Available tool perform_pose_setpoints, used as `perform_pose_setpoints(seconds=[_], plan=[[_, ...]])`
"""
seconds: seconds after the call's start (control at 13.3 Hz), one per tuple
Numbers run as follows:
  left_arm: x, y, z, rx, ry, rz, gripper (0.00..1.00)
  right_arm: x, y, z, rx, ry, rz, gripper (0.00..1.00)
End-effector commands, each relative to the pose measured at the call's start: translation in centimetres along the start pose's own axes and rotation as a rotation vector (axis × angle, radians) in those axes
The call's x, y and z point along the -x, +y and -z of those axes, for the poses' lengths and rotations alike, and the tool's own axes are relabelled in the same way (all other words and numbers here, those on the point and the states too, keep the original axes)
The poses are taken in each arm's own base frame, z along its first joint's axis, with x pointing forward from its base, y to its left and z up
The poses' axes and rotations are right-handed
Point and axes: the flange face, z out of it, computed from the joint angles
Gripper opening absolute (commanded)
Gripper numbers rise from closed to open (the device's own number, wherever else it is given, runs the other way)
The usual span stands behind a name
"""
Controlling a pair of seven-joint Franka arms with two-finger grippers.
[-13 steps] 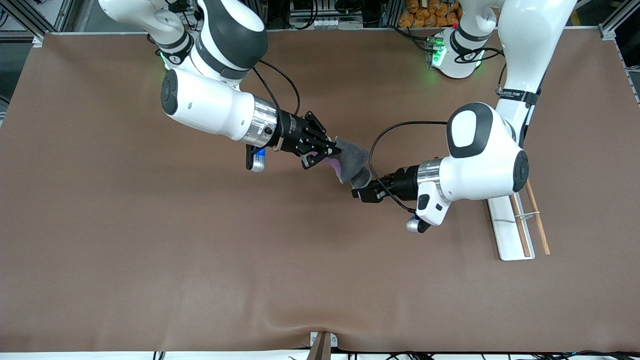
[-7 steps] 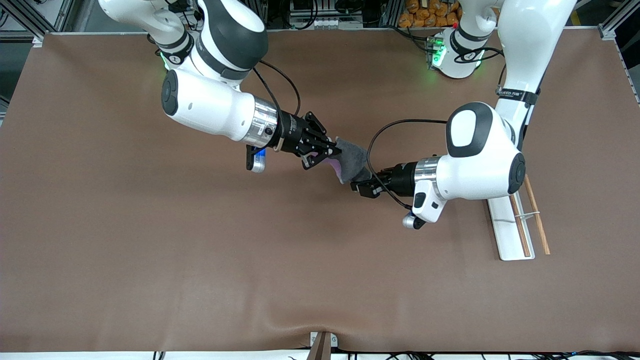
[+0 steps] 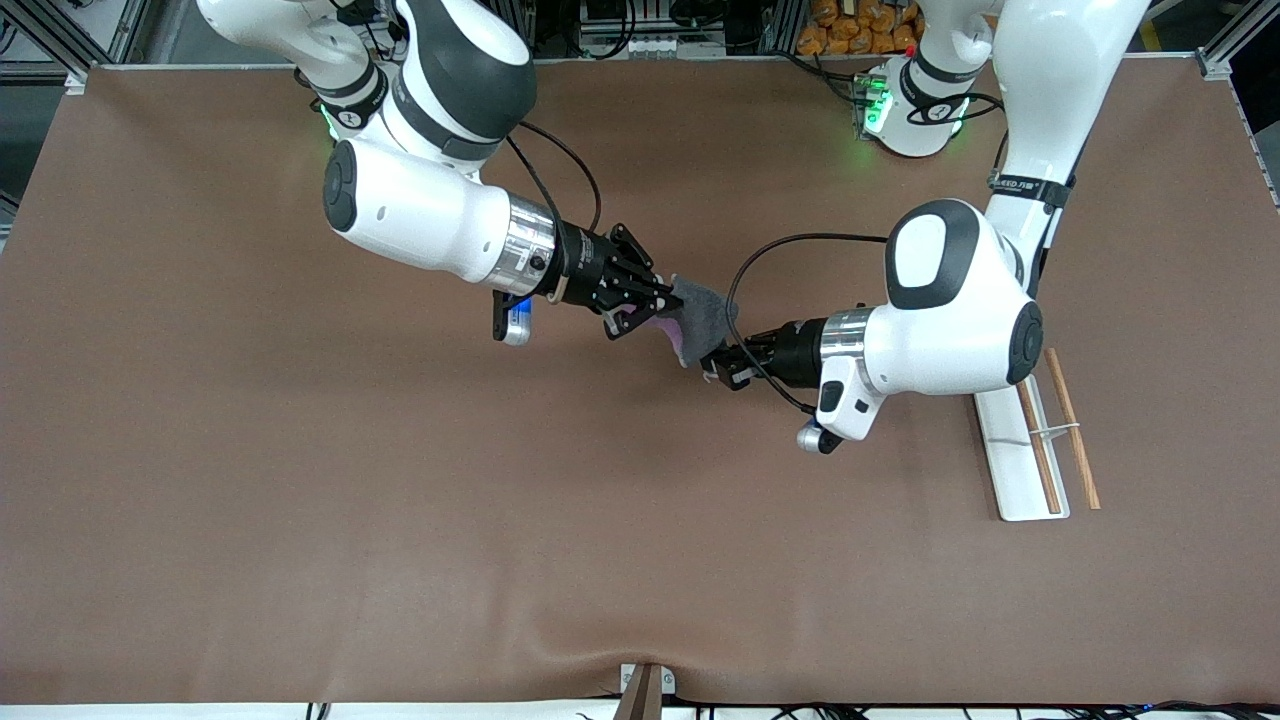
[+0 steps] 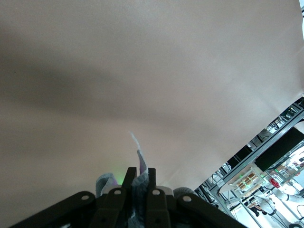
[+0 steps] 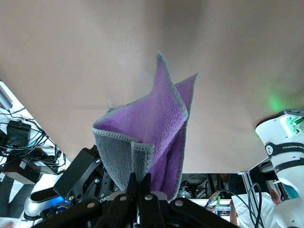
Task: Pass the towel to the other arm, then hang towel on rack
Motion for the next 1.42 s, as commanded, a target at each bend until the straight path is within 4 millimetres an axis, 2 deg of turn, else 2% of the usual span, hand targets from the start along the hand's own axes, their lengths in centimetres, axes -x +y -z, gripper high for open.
perform_pose_setpoints(seconds=[0.0, 0.07, 0.22, 0.45, 0.67, 0.82, 0.9, 1.12, 1.35], plan=[[0.6, 0.3, 1.1, 0.02, -0.013, 0.017, 0.0, 0.5, -0.5, -0.2, -0.006, -0.016, -0.002, 0.74], [0.7, 0.4, 1.2, 0.021, -0.011, 0.011, 0.0, 0.6, -0.4, -0.3, -0.005, -0.01, 0.005, 1.0], [0.6, 0.4, 2.1, 0.027, 0.002, 0.011, 0.0, 0.6, -0.4, -0.2, -0.005, -0.012, 0.002, 1.0], [0.1, -0.2, 6.0, 0.044, 0.018, -0.008, 0.0, 0.3, -0.8, 0.5, -0.015, -0.012, 0.0, 1.0], [-0.5, -1.3, 10.4, 0.039, 0.017, -0.182, 0.0, -0.4, -1.5, 1.5, -0.025, -0.009, -0.001, 1.0], [-1.4, -2.5, 11.9, 0.032, 0.01, -0.293, 0.0, -0.6, -1.7, 2.3, -0.022, -0.002, 0.008, 1.0], [-1.7, -2.9, 12.0, -0.006, 0.031, -0.345, 0.0, -0.6, -1.7, 2.8, -0.025, 0.016, 0.038, 1.0], [-1.5, -3.2, 11.2, -0.262, 0.131, -0.551, 0.0, -1.3, -1.9, 5.1, 0.016, 0.04, 0.132, 1.0], [-2.0, -3.2, 12.7, -0.388, 0.189, -0.717, 0.0, -2.7, -2.3, 8.7, 0.082, 0.04, 0.22, 1.0]])
